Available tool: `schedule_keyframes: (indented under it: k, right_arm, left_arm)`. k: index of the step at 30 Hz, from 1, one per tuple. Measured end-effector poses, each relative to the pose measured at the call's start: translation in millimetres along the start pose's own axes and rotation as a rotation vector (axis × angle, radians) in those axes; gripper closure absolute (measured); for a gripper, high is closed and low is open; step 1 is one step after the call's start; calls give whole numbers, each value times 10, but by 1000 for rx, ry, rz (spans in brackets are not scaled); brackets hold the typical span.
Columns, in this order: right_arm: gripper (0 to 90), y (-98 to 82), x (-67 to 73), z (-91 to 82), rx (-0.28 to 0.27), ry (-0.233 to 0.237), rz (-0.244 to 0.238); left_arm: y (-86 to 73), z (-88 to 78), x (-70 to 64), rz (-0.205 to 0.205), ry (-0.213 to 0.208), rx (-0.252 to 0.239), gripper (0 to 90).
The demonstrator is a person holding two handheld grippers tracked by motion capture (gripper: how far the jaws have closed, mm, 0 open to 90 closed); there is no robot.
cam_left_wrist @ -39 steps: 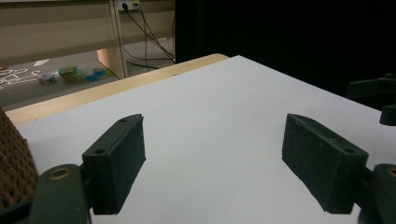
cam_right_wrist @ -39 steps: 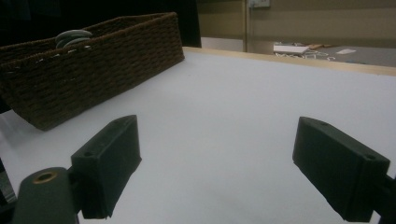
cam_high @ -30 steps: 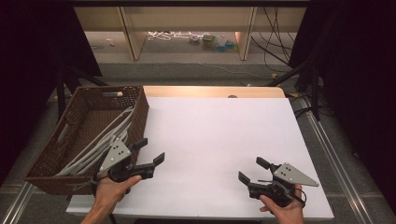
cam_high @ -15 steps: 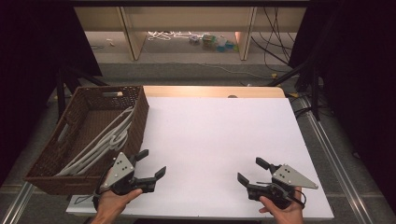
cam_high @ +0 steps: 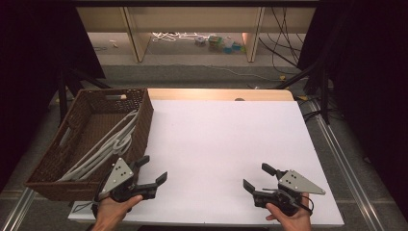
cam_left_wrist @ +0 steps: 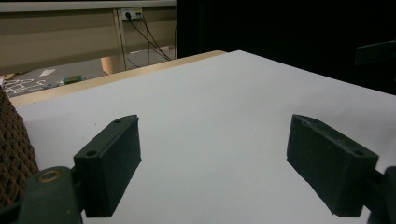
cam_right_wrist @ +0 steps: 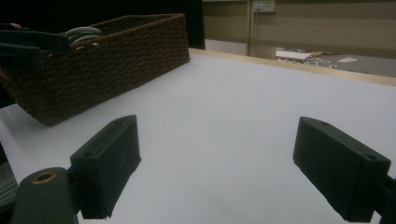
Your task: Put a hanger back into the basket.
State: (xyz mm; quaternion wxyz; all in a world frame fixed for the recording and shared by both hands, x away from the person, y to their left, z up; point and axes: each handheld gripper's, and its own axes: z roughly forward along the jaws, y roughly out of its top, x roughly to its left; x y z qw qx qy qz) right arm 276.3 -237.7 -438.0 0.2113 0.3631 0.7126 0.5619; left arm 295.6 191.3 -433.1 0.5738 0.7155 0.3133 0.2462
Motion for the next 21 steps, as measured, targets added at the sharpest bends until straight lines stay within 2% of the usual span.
schedule_keyframes:
  k: [3,5,7,9,10,15,17,18,21]
  right_arm:
    - [156,5,-4,5,0,3,-10]
    - [156,2,3,2,10,0,3]
    - [156,7,2,1,8,5,2]
    - [156,5,-5,7,10,9,-5]
    - [156,3,-6,11,5,6,-6]
    - [156,3,-3,14,9,1,-9]
    - [156,2,-8,19,-5,-1,-7]
    - [156,7,-15,13,11,10,-4]
    - [155,-4,-16,25,-14,8,7]
  left_arm:
    - [2,4,-17,2,-2,-1,175]
    - [5,8,-21,7,0,-3,176]
    - [-6,20,-32,-19,-7,-13,176]
    - [5,12,-22,-5,2,-4,176]
    - [2,25,-18,-7,-6,-17,176]
    - [4,25,-16,-7,-8,-17,177]
    - [3,26,-17,-11,-13,-14,177]
    - [4,27,-16,-11,-13,-14,177]
    - [7,22,-14,-1,-8,-2,177]
